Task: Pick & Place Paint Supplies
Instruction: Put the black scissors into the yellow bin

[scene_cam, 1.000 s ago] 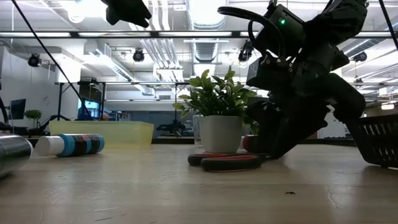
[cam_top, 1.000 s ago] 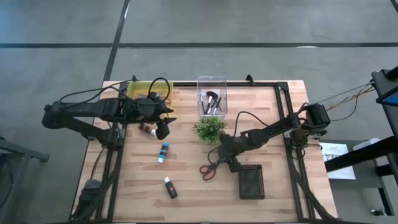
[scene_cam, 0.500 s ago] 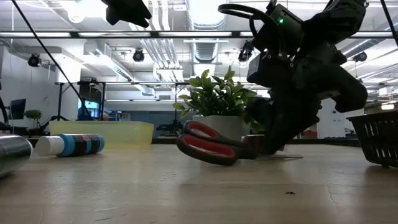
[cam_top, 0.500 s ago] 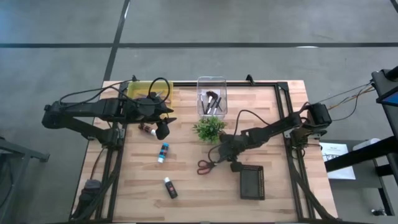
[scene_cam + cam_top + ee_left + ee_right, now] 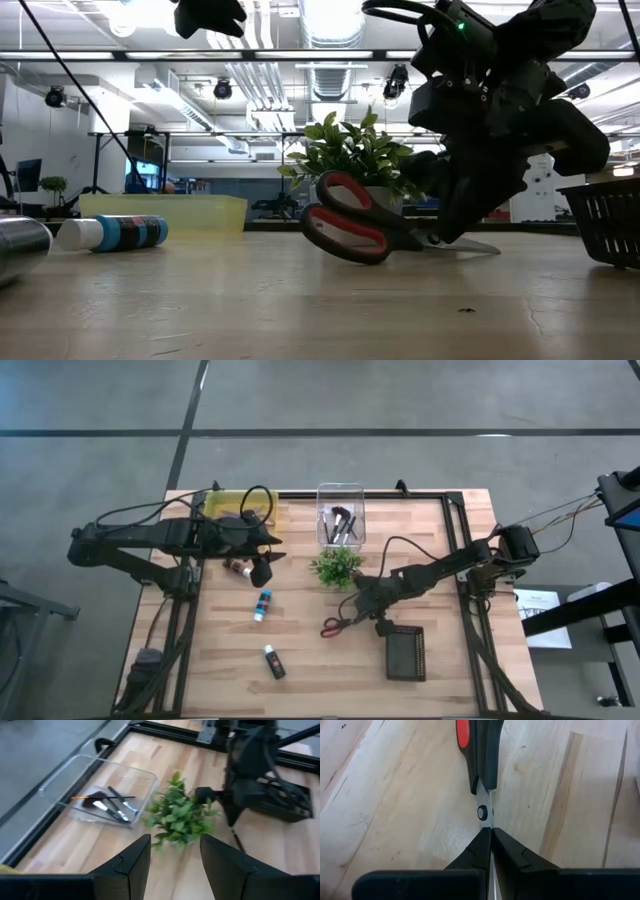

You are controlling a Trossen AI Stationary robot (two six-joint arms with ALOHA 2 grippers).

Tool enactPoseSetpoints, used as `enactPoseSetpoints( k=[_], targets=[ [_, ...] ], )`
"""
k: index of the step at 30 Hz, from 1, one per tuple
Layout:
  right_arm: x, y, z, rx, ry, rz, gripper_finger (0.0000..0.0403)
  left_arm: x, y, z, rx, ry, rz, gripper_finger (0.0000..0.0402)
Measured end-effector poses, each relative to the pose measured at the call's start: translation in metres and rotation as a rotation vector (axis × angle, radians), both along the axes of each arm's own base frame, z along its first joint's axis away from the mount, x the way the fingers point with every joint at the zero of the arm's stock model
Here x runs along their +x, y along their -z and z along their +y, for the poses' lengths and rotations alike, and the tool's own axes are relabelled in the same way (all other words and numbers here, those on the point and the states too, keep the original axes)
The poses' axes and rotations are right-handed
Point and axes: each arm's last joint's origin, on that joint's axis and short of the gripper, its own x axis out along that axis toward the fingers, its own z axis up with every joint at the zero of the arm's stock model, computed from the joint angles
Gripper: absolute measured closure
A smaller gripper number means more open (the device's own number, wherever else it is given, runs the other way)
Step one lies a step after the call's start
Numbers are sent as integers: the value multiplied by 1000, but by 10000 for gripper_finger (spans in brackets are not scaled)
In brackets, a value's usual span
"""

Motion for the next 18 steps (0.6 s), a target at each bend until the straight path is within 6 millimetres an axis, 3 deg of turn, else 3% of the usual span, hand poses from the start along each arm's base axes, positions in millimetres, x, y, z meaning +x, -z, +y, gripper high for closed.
enactPoseSetpoints(
  k=[8, 14, 18],
  targets=[
    [0, 0, 0, 0, 0, -4, 392, 1, 5, -16, -60, 83, 6, 224],
    [1, -1, 0, 0, 1, -7, 392, 2, 45, -46, -187, 150, 34, 224],
    [1, -1, 0, -1, 1, -8, 392, 8, 69, -56, -294, 105, -100, 210]
  ],
)
